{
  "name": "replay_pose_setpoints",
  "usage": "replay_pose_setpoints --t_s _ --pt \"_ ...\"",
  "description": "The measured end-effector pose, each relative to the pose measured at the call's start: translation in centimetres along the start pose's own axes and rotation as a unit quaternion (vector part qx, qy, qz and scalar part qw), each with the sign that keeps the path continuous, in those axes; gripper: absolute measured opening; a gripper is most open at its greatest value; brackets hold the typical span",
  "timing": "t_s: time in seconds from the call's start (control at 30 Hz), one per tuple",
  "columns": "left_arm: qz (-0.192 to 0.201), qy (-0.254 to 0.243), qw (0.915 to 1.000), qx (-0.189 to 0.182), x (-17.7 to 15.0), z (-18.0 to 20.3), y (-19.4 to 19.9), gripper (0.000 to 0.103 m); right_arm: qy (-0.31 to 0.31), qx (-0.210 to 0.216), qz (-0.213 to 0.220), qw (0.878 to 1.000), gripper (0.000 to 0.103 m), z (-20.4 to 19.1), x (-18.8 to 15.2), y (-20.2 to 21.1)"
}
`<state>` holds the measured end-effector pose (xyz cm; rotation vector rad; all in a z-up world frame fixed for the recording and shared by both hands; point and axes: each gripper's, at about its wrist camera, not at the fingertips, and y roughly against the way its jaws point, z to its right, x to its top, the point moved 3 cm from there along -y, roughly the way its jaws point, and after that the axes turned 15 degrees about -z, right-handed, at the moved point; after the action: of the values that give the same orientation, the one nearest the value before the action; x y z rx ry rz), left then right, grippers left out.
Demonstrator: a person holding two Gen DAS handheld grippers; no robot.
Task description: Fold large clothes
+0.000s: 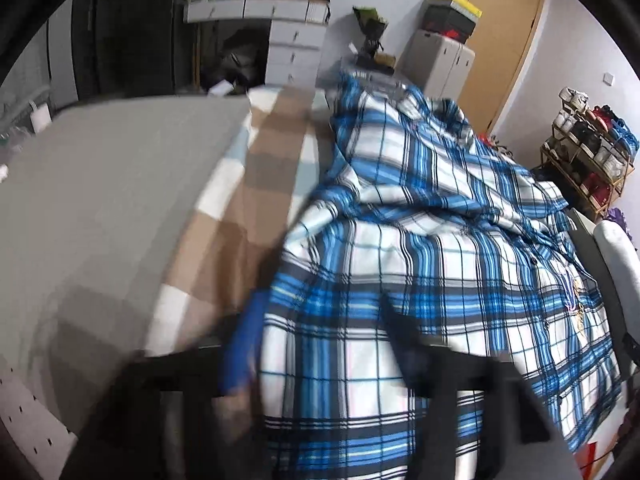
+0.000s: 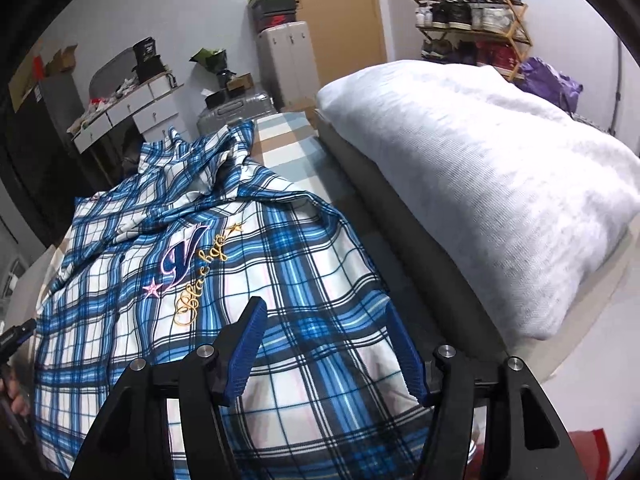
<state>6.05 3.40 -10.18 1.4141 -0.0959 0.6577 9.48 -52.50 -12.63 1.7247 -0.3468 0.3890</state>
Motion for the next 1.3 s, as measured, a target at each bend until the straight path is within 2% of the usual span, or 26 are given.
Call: replay_pose_setpoints --t_s 0.03,0.13,0.2,0.33,0.4,0.43,0.5,0.57,0.67,0.8,0.9,0.97,1.0,1.03,1.07,1.13,1.3 --pt "0.008 -0.009 0.9999 0.003 0.2 -0.1 0.0 0.07 0.0 0.001 -0.001 1.0 0.061 0.0 0.0 -0.2" --pt "-0.009 -0.022 0.9996 0.017 0.8 0.1 -0.9 0.07 0.0 0.01 -0.009 1.0 0.061 -0.4 0.1 -0.9" --pt "-0.018 -0.027 0.9995 0.0 1.5 0.4 -1.9 0.07 0.007 0.014 -0.01 1.0 0.061 -0.8 0.2 -1.0" --pt "-0.051 -0.006 0.9987 0.006 2.6 0.1 -4.0 0.07 0.022 0.019 -0.002 1.0 0.061 -1.4 0.9 -1.0" --pt "-0.064 0.002 0.9978 -0.017 2.8 0.2 -4.6 0.07 0.026 0.016 -0.001 1.0 0.061 -1.5 1.6 -1.1" --pt "-0.065 0.006 0.9976 -0.023 2.8 0.2 -4.7 0.066 0.035 0.011 -0.001 0.999 0.061 -1.7 2.1 -1.3" --pt "-0.057 0.004 0.9982 -0.017 2.6 0.5 -4.6 0.038 0.06 -0.004 0.002 0.998 0.066 -2.2 3.1 -1.6" --pt "-0.06 -0.01 0.9981 0.0 2.7 0.9 -4.9 0.002 0.083 -0.026 -0.003 0.996 0.07 -2.8 4.6 -2.5" --pt "-0.054 -0.015 0.9984 0.003 2.6 0.8 -5.0 0.0 0.1 -0.018 -0.024 0.995 0.071 -3.4 6.6 -4.5" --pt "-0.046 -0.023 0.9987 0.004 2.2 0.3 -4.3 0.0 0.122 -0.062 -0.052 0.989 0.07 -3.7 7.6 -7.4" --pt "-0.041 -0.03 0.9987 0.009 2.2 0.0 -3.9 0.0 0.121 -0.07 -0.065 0.988 0.068 -3.3 7.7 -8.7" --pt "-0.039 -0.03 0.9987 0.012 2.3 -0.3 -3.8 0.0 0.122 -0.084 -0.073 0.986 0.052 -3.0 7.5 -9.5" --pt "-0.039 -0.029 0.9988 0.011 2.4 -0.5 -3.7 0.0 0.118 -0.068 -0.068 0.988 0.038 -2.9 7.4 -9.4" --pt "-0.038 -0.029 0.9988 0.011 2.4 -0.6 -3.6 0.0 0.118 -0.058 -0.073 0.989 0.011 -3.0 7.3 -9.4" --pt "-0.037 -0.03 0.9988 0.01 2.4 -0.6 -3.6 0.0 0.125 -0.052 -0.075 0.988 0.0 -3.2 7.0 -9.2" --pt "-0.032 -0.032 0.9989 0.011 2.3 -0.5 -3.3 0.0 0.146 -0.052 -0.077 0.985 0.0 -4.1 6.1 -8.8" --pt "-0.027 -0.037 0.9989 0.01 1.8 -0.6 -2.6 0.0 0.176 -0.004 -0.096 0.98 0.0 -5.6 3.3 -7.3"
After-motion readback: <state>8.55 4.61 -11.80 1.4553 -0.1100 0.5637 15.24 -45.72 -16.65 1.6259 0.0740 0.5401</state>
